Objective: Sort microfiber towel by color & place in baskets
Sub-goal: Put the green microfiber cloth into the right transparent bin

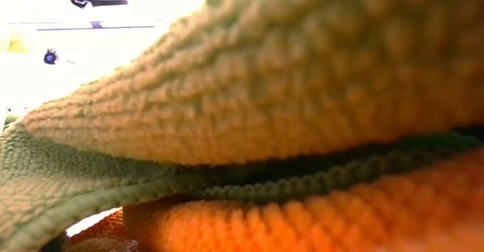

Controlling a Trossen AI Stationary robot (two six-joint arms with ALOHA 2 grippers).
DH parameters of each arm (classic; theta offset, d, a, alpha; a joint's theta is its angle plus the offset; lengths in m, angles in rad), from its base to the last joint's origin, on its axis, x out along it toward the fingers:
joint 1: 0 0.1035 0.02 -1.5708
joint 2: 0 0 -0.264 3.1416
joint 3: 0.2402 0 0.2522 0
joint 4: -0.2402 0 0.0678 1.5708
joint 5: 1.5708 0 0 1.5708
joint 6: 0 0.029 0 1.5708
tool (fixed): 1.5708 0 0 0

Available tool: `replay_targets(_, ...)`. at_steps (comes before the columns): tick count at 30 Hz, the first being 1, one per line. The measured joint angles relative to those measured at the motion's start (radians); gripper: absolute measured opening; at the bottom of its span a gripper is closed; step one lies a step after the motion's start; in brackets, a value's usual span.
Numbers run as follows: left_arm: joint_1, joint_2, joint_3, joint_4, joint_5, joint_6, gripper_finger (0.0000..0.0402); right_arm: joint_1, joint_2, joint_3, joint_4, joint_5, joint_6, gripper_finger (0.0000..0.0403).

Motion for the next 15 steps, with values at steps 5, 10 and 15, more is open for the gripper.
replay_targets(5, 0.0, -0.003, 0.0, -0.003, 0.0, 0.013, 0.0185, 0.009, 0.08, 0.047, -0.033, 0.001, -0.006, 0.0068)
replay_targets(10, 0.0, -0.004, 0.0, -0.015, 0.0, 0.027, 0.0185, 0.01, 0.13, 0.105, -0.074, 0.0, -0.033, 0.0074)
replay_targets(15, 0.0, -0.005, 0.0, -0.016, 0.0, 0.026, 0.0185, 0.008, 0.157, 0.173, -0.133, 0.001, -0.039, 0.0108)
